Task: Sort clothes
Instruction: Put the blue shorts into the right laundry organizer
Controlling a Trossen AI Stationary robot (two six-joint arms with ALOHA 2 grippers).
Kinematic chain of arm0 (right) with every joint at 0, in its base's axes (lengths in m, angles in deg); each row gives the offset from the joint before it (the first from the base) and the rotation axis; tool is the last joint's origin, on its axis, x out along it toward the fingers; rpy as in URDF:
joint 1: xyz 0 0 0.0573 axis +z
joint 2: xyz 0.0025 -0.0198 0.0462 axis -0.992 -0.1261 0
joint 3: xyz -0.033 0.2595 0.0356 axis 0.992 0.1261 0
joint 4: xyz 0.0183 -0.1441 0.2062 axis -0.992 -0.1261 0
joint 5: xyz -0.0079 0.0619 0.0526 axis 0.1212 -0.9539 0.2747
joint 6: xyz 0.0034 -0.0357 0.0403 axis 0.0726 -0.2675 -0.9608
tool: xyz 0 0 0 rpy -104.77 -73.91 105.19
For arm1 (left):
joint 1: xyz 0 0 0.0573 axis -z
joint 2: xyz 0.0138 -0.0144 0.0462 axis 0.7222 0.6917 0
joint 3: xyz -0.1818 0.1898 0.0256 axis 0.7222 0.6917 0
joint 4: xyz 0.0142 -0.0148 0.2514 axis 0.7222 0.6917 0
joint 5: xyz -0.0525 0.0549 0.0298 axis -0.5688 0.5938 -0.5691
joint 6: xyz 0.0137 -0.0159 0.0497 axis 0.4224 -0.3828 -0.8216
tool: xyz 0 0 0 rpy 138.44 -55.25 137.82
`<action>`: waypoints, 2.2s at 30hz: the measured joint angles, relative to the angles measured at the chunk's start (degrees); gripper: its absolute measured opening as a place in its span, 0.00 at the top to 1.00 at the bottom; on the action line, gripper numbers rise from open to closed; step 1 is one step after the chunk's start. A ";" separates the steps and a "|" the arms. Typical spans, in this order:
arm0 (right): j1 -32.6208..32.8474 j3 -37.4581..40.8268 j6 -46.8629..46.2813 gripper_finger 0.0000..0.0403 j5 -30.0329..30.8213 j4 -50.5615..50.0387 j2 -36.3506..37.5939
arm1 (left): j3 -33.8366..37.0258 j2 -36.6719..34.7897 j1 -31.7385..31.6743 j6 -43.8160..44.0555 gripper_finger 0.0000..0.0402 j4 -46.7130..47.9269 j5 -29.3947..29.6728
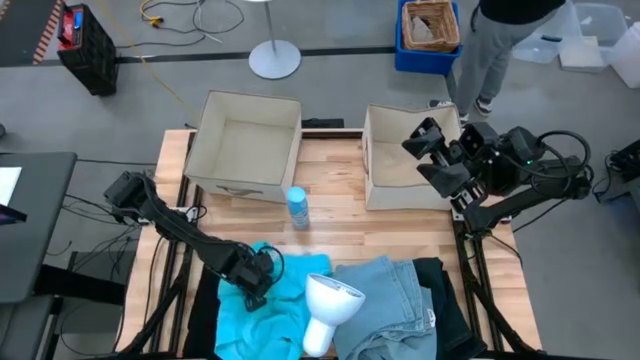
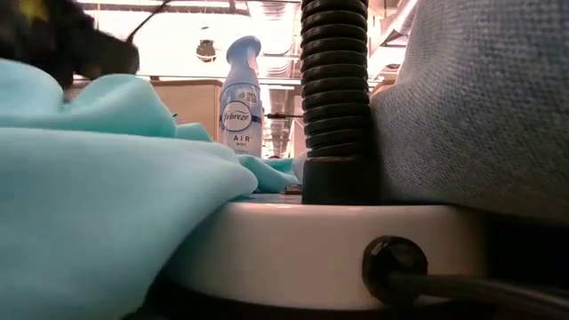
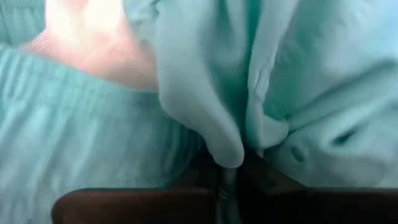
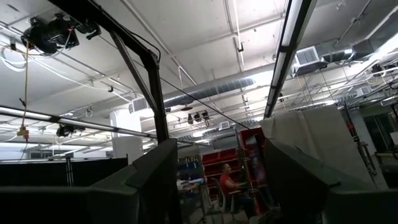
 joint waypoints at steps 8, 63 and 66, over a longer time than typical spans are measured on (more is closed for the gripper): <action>0.01 0.00 -0.62 0.35 -0.02 0.00 0.00 | -13.87 -9.17 0.00 -1.88 0.97 11.32 5.82; 5.96 0.00 1.51 0.35 -1.62 -4.94 12.35 | -58.62 13.05 -45.05 -21.69 0.96 -64.47 -2.61; 5.96 0.00 1.50 0.35 -1.62 -5.68 12.33 | -65.70 18.18 -45.77 -21.70 0.96 -65.11 -3.28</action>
